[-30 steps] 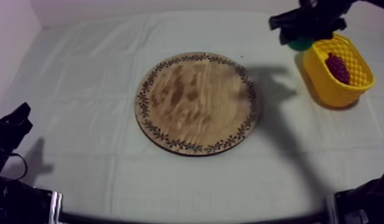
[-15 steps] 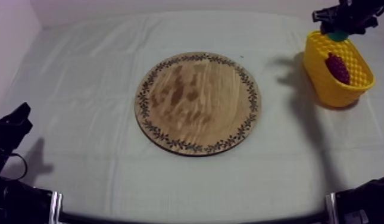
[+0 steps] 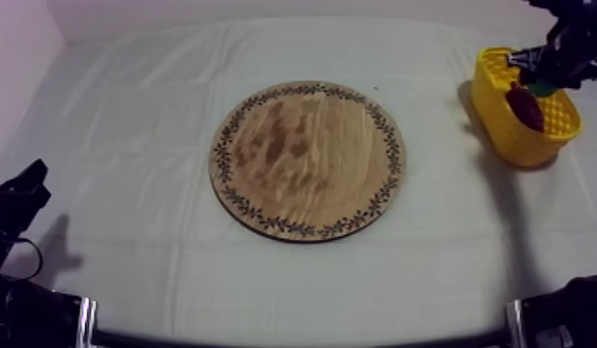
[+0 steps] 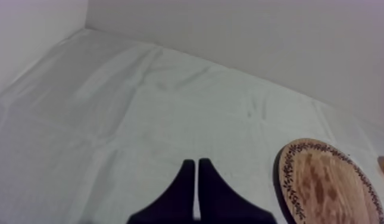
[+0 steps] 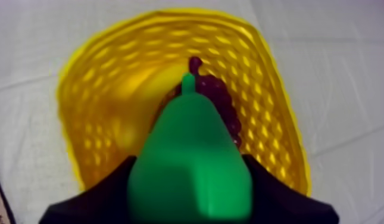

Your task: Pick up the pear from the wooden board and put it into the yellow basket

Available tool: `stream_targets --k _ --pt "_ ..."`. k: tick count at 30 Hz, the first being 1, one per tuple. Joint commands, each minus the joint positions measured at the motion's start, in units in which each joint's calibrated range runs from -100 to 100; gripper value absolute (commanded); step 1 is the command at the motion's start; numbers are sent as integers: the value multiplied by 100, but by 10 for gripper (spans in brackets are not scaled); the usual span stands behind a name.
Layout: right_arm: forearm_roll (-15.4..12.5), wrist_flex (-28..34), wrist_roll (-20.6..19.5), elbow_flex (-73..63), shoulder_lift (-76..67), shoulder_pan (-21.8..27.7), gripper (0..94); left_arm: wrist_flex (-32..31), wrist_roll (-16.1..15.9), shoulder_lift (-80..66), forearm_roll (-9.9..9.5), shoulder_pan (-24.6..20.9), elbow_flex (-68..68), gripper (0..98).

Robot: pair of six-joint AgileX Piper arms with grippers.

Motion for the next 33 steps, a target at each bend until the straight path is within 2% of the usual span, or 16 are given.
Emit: stream_targets --k 1,8,13,21,33 --pt "38 -194 -38 62 45 71 458 -1 1 0 2 2 0 1" --pt "251 -857 -237 375 213 242 585 -1 1 0 2 2 0 1" --pt "555 -1316 -547 642 218 280 587 -1 1 0 2 2 0 1" --pt "814 -1667 -851 935 -261 256 602 -1 1 0 2 2 0 1" --pt "1067 -2589 -1090 2747 -2761 472 520 -1 1 0 2 2 0 1"
